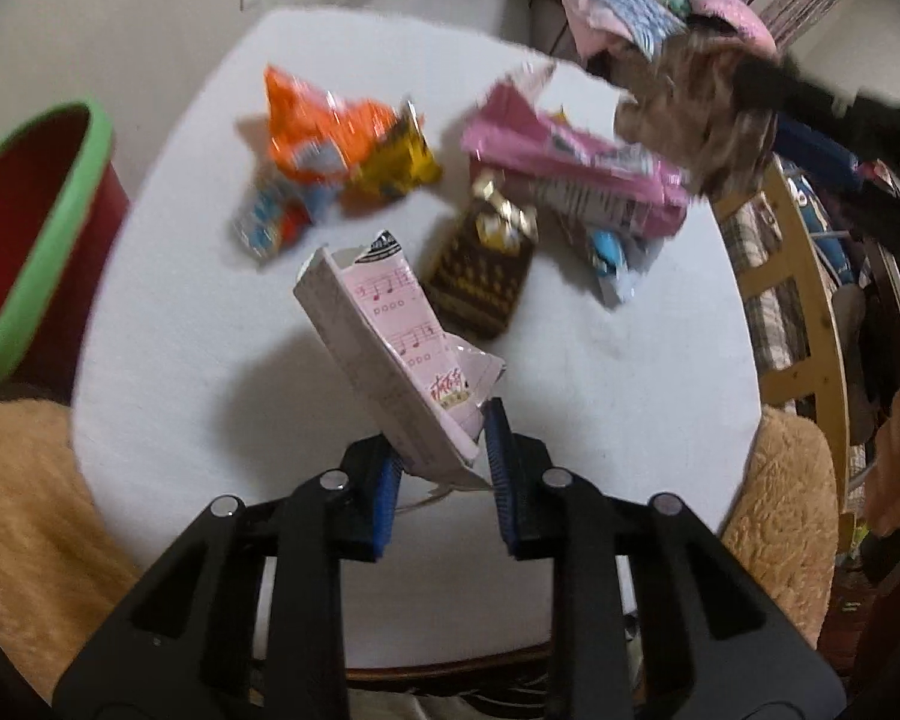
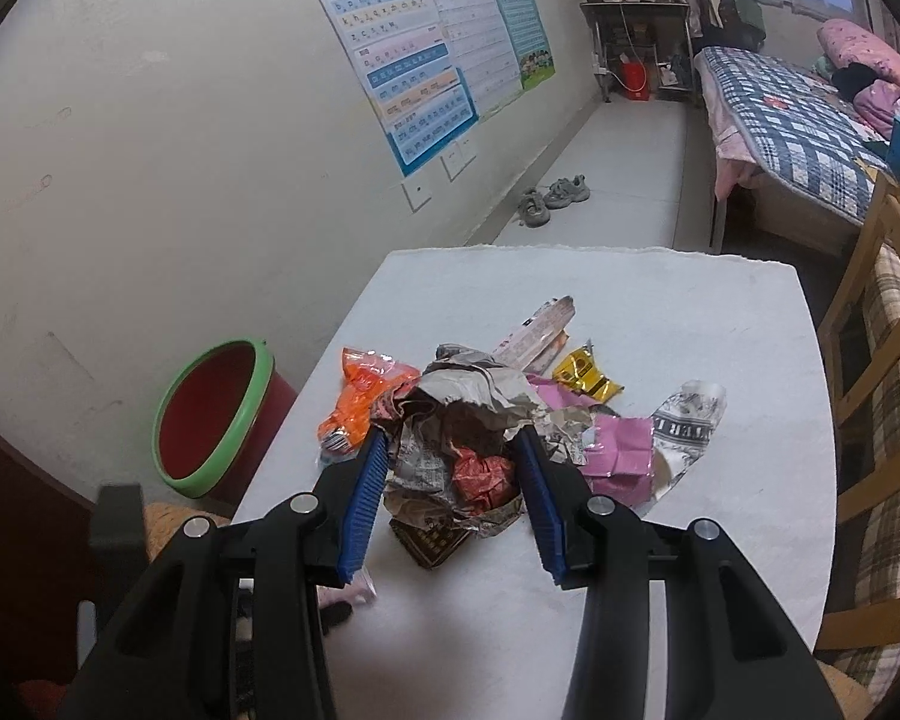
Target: Collect trash
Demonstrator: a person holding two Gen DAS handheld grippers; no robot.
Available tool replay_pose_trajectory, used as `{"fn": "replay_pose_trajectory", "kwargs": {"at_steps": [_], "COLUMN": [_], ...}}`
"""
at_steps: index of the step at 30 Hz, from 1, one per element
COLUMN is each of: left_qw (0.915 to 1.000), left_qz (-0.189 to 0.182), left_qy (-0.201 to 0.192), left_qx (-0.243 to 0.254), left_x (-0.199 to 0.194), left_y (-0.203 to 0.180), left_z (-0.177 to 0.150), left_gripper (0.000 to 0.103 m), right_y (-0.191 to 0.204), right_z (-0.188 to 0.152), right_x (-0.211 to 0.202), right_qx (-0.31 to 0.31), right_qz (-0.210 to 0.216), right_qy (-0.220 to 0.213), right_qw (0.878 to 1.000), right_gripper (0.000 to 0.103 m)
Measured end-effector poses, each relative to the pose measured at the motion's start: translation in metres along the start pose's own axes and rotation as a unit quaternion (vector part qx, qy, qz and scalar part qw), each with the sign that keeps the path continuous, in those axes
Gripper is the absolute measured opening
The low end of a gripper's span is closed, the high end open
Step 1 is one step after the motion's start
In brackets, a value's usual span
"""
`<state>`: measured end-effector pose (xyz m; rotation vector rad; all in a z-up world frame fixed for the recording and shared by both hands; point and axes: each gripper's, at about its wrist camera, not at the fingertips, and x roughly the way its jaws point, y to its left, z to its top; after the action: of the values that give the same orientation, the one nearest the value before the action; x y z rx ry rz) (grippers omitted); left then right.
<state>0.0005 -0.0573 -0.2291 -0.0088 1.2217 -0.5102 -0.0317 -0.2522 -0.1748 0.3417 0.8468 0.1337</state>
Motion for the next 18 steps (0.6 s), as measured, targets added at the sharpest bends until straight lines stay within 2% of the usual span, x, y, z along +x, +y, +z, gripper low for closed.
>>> {"fn": "replay_pose_trajectory", "kwargs": {"at_steps": [4, 10, 18], "left_qw": [0.9996, 0.9985, 0.9976], "left_qz": [0.012, 0.011, 0.009], "left_qy": [-0.026, -0.053, -0.068], "left_qx": [-0.002, -0.009, -0.008], "left_x": [-0.015, -0.035, -0.047], "left_y": [0.007, 0.012, 0.014], "left_z": [0.007, 0.014, 0.015], "left_gripper": [0.025, 0.025, 0.025], "right_y": [-0.005, -0.006, -0.003], "right_z": [-0.002, -0.004, -0.01], "right_x": [-0.002, -0.005, -0.002], "right_qx": [0.017, 0.017, 0.018], "right_qz": [-0.002, -0.008, -0.01], "right_qy": [-0.003, -0.002, 0.005], "right_qw": [1.0, 1.0, 1.0], "right_gripper": [0.043, 0.043, 0.043]}}
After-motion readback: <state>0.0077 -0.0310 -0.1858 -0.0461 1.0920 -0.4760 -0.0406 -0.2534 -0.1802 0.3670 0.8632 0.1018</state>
